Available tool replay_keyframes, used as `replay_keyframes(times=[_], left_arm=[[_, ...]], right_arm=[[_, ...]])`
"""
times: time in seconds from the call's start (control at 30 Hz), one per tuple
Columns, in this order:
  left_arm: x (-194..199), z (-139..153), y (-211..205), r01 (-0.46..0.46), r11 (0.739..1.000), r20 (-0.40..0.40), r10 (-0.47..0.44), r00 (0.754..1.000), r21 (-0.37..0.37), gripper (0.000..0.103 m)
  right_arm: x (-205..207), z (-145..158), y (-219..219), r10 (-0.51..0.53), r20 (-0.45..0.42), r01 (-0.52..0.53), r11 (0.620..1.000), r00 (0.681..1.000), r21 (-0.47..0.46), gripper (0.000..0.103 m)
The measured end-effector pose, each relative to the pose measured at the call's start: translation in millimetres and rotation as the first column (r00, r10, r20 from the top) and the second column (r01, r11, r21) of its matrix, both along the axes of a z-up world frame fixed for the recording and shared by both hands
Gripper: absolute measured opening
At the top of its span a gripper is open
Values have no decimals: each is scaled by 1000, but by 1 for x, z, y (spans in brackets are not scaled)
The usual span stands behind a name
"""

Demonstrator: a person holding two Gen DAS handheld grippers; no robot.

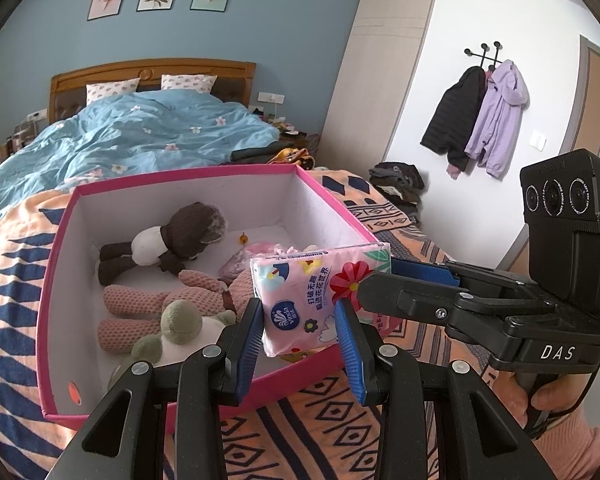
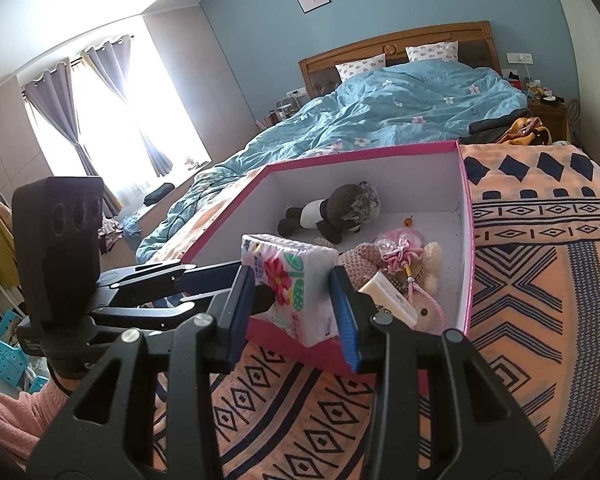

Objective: Organize objects
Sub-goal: 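Lower the pink flower pack into the pink box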

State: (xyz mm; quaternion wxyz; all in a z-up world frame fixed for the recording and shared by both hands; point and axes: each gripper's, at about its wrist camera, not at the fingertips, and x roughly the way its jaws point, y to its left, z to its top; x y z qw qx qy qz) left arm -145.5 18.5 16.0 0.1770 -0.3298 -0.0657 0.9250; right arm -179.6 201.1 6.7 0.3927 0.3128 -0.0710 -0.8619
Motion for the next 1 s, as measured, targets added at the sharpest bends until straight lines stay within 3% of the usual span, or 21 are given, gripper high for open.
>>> replay_keyframes(times=[1.0], left_arm=[[-14, -16, -8, -37, 999, 42, 37, 998, -8, 36]], right_arm=[[-20, -16, -13, 1, 44, -2, 1000, 999, 23, 42]])
